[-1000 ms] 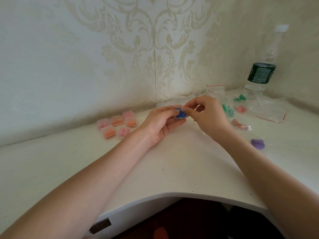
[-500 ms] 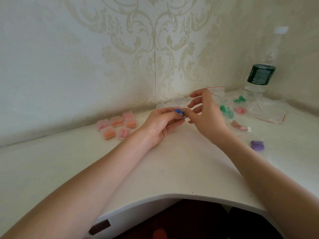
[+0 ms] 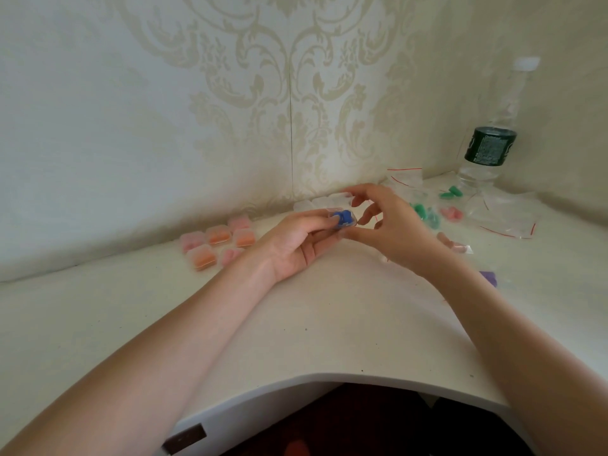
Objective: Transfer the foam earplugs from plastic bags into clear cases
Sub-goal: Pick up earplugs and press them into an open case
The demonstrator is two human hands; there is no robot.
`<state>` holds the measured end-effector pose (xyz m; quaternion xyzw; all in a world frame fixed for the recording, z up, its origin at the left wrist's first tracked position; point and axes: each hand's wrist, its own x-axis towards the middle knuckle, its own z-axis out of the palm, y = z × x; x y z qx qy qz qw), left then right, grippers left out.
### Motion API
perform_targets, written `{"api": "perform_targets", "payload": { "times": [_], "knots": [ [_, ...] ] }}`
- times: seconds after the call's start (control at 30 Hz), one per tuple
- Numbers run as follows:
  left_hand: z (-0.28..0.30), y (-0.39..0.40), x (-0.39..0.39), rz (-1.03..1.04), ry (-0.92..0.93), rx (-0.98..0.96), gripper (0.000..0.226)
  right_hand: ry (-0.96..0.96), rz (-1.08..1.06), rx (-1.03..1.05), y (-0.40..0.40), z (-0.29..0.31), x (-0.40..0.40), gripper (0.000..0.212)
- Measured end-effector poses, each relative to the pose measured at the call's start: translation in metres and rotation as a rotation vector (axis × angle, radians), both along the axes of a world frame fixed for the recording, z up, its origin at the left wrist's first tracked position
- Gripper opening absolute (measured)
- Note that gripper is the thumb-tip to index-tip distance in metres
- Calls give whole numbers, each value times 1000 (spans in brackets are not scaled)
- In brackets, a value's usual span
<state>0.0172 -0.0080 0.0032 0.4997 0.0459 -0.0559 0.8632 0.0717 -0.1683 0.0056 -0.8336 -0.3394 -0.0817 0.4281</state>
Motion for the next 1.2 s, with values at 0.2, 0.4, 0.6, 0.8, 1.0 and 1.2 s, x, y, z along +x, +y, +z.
{"api": "perform_targets", "payload": {
  "times": [0.2,0.4,0.6,0.8,1.0,1.2],
  "knots": [
    [4,-4,-3,-22,-100,45,24,-35,-27,99,0,2,-1,14],
    [-8,-7,-1,468,-523,776,19,-41,-32,48,1,4,-6,12],
    [-11,-9,-2,503,-681,1019,21,-115,-80,-13,4,4,-5,13],
    [-15,-8,1,524,-685,1065,13,-55,-63,13,4,1,-7,12],
    [-16,-7,1,476,-674,1072,21,97,5,155,5,1,-9,17],
    [-6,4,-2,563,-783,1394,15,204,3,241,9,2,-7,10]
  ]
}}
